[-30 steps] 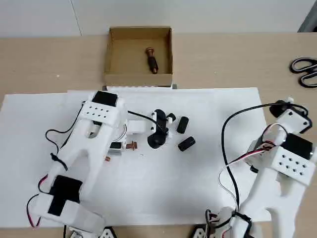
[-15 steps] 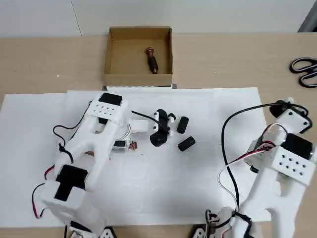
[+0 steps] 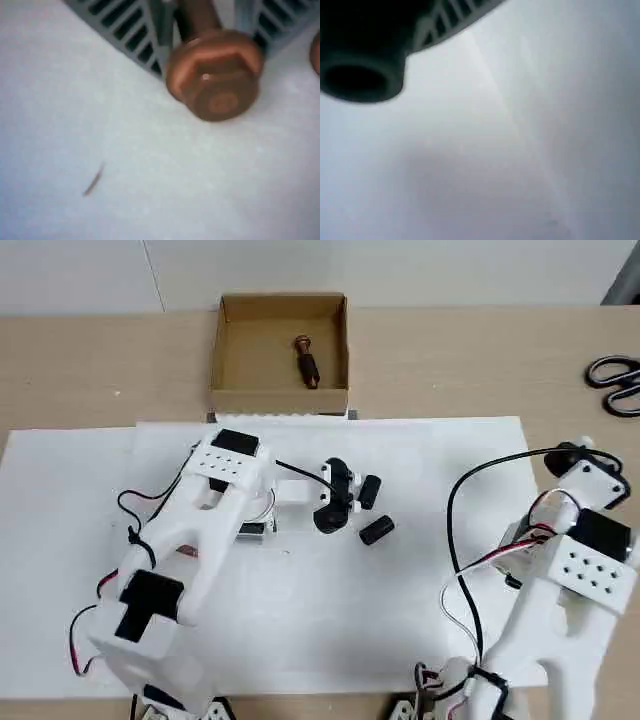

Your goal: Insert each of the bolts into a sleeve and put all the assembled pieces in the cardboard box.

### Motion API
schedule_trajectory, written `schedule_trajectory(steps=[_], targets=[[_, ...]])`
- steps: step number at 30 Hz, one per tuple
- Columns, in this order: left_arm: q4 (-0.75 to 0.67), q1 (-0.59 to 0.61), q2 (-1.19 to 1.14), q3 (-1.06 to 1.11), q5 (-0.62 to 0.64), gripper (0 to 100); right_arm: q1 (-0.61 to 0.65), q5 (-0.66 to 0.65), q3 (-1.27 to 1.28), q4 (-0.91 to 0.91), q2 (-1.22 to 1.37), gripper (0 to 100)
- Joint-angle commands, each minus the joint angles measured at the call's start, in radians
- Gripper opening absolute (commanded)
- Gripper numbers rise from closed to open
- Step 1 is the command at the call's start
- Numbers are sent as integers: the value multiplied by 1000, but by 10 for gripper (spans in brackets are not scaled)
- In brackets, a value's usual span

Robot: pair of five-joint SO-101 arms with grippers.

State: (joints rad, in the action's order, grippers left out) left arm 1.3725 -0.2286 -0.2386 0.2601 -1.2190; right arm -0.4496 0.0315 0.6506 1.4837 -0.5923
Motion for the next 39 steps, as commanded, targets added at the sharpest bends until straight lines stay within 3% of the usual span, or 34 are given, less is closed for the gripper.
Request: schedule_trajectory(steps=[1,12,21,26,32,37,39], targets=[[-17,-3,-55,-24,6,86,-7,3,-9,-8,-33,4],[0,-5,-78,-96,52,6,-5,3,-14,-7,-35,4],[270,-3,-44,-395,140,6,76,3,-160,102,-36,4],[308,-6,140,-453,218,6,156,3,-307,200,-36,4],[301,-2,310,-453,433,6,248,3,-399,248,-36,4],[321,9,364,-461,819,6,274,5,-399,255,-162,4],[339,23,428,-472,911,6,275,5,-399,255,-286,4]])
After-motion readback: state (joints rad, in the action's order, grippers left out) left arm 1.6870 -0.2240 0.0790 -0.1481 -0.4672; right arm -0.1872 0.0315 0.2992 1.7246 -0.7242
